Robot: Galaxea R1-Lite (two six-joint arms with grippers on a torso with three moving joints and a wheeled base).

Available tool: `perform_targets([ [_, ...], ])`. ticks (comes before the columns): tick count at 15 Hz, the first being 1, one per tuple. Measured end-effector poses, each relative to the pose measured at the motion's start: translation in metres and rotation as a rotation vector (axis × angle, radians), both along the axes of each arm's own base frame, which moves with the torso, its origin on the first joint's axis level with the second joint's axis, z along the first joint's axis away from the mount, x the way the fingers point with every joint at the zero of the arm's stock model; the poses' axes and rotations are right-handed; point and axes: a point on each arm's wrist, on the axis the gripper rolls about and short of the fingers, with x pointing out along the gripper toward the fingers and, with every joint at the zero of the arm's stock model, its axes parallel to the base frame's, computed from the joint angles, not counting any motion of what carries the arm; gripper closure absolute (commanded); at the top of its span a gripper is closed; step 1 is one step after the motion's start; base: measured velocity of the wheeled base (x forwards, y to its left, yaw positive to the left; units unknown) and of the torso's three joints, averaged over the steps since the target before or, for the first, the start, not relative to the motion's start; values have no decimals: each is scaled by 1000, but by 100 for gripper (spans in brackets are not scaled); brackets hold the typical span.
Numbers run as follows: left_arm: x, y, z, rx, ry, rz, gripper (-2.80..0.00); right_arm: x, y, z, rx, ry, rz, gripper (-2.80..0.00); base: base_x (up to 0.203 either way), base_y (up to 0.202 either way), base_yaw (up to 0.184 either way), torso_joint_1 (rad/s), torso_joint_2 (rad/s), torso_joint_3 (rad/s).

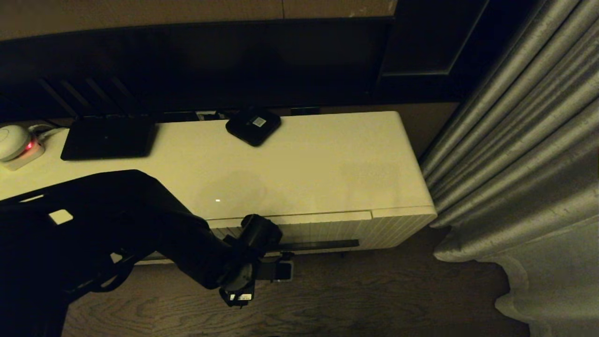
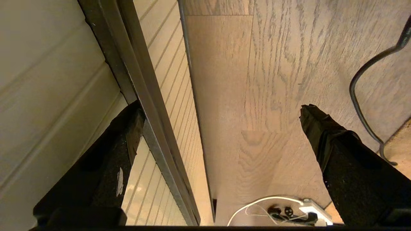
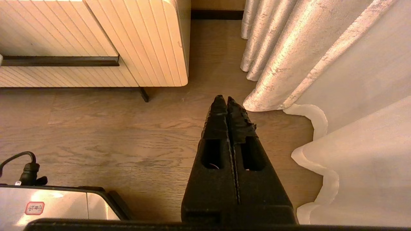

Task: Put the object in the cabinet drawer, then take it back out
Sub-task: Open the drawer

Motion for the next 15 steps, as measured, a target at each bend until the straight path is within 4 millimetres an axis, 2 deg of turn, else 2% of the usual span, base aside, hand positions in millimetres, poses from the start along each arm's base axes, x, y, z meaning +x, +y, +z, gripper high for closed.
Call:
perform_targets([
  [5, -9, 4, 1, -5, 38, -13, -280, 0, 0, 0, 0, 0, 0, 0, 0, 0, 0, 0, 0, 0],
  [11, -28, 14, 0, 13, 82, -15, -280, 0, 0, 0, 0, 0, -1, 0, 0, 0, 0, 0, 0, 0],
  [15, -50, 15, 3, 10, 76, -46, -280, 0, 0, 0, 0, 0, 0, 0, 0, 0, 0, 0, 0, 0],
])
